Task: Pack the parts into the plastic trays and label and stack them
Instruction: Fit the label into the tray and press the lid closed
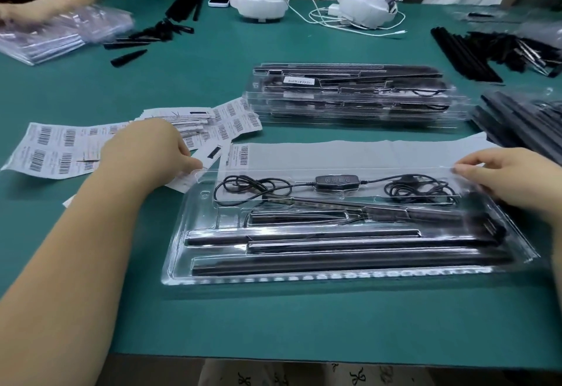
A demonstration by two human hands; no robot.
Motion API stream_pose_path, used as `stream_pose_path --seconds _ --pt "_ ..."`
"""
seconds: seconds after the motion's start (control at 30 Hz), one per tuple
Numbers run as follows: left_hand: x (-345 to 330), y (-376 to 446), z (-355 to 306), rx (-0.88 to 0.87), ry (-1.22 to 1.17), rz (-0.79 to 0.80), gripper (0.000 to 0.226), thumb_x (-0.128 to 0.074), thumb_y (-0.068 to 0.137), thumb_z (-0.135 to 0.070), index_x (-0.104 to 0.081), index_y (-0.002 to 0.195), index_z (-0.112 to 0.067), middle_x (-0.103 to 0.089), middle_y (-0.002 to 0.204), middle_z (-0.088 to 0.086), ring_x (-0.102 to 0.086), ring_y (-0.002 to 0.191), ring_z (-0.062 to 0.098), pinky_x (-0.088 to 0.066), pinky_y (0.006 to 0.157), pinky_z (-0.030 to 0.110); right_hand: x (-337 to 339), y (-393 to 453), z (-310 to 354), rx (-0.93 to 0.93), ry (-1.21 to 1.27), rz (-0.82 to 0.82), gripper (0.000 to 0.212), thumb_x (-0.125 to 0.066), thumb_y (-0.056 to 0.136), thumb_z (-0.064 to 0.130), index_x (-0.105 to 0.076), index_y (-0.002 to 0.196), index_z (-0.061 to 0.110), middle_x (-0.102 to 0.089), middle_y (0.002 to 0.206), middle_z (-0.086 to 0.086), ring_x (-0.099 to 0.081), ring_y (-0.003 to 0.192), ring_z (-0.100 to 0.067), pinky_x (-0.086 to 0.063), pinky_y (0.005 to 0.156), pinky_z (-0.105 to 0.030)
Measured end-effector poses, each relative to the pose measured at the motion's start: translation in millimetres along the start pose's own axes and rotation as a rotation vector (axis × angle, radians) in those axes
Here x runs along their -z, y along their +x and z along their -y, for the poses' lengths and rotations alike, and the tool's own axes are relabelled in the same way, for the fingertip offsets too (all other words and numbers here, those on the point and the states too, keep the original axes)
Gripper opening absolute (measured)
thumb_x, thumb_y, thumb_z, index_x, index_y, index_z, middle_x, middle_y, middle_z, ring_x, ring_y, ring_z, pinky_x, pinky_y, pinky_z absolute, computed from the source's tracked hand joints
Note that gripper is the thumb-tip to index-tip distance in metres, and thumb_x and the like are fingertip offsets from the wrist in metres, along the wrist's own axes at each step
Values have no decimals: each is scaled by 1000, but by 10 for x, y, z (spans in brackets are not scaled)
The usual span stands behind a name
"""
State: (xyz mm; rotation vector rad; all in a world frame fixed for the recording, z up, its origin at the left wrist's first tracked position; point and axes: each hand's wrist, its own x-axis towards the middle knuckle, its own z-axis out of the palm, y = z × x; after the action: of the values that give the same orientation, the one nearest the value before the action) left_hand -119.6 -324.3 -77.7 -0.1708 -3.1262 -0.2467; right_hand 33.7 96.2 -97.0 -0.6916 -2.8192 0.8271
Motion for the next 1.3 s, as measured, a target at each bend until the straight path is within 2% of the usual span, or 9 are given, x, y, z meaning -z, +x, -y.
stream_pose_path --seconds 0.27,0.5,0.6,0.87,0.97,1.07,1.13,1.2,1.3 --pt "-57 11 35 -11 -260 -90 13 -60 85 -23 -58 74 -26 -58 77 -12 -54 80 21 -38 66 30 4 -2 -3 -32 42 6 9 -66 85 34 -70 78 30 -57 58 0 -48 53 -20 -37 51 -24" --pt "45 -65 -2 -108 -612 -420 17 -61 88 -24 -53 100 -31 -57 74 -22 -56 69 5 -36 63 21 7 -64 109 -34 9 -51 11 -68 84 34 -69 76 26 -62 55 -1 -55 53 -22 -42 54 -26" --pt "64 -164 -171 -203 -706 -319 24 -66 85 -22 -56 104 -33 -64 79 -19 -59 70 -1 -44 67 23 -4 -103 182 -29 43 -26 14 -70 82 32 -70 72 24 -61 47 2 -55 47 -17 -41 49 -25" --pt "405 -351 -1021 -505 -468 24 21 -71 84 -23 -66 84 -43 -67 77 -21 -66 74 11 -55 71 29 -143 -160 341 -9 126 82 12 -68 85 28 -68 75 21 -64 50 3 -55 37 -6 -43 39 -22" --pt "369 -392 -1433 -561 -496 95 18 -68 86 -22 -71 87 -39 -65 69 -24 -55 49 1 -43 44 14 -134 -179 377 -1 171 115 38 -61 81 56 -69 72 20 -68 58 5 -64 51 -10 -46 49 -25" --pt "222 -420 -1825 -574 -583 183 15 -67 85 -18 -76 93 -28 -62 55 -25 -46 37 -5 -31 37 6 -56 -153 384 41 416 28 59 -46 70 79 -72 83 27 -71 80 12 -66 80 -8 -46 66 -28" --pt "127 -449 -2037 -584 -668 226 14 -70 83 -16 -76 92 -25 -60 51 -25 -47 40 -7 -31 39 6 -42 -177 409 151 504 60 42 -57 73 68 -70 96 35 -69 88 19 -62 84 2 -46 71 -24" --pt "33 -452 -2179 -589 -724 223 13 -71 82 -17 -76 90 -25 -63 59 -21 -50 47 -6 -34 43 10 -62 -196 419 255 533 103 16 -70 82 33 -69 98 30 -70 76 17 -61 69 8 -47 63 -14" --pt "-99 -435 -2222 -572 -540 131 19 -65 86 -29 -70 104 -24 -65 83 -12 -59 76 6 -40 62 21 -77 -147 402 226 546 20 14 -68 84 9 -67 84 23 -65 59 8 -57 54 0 -44 51 -13"
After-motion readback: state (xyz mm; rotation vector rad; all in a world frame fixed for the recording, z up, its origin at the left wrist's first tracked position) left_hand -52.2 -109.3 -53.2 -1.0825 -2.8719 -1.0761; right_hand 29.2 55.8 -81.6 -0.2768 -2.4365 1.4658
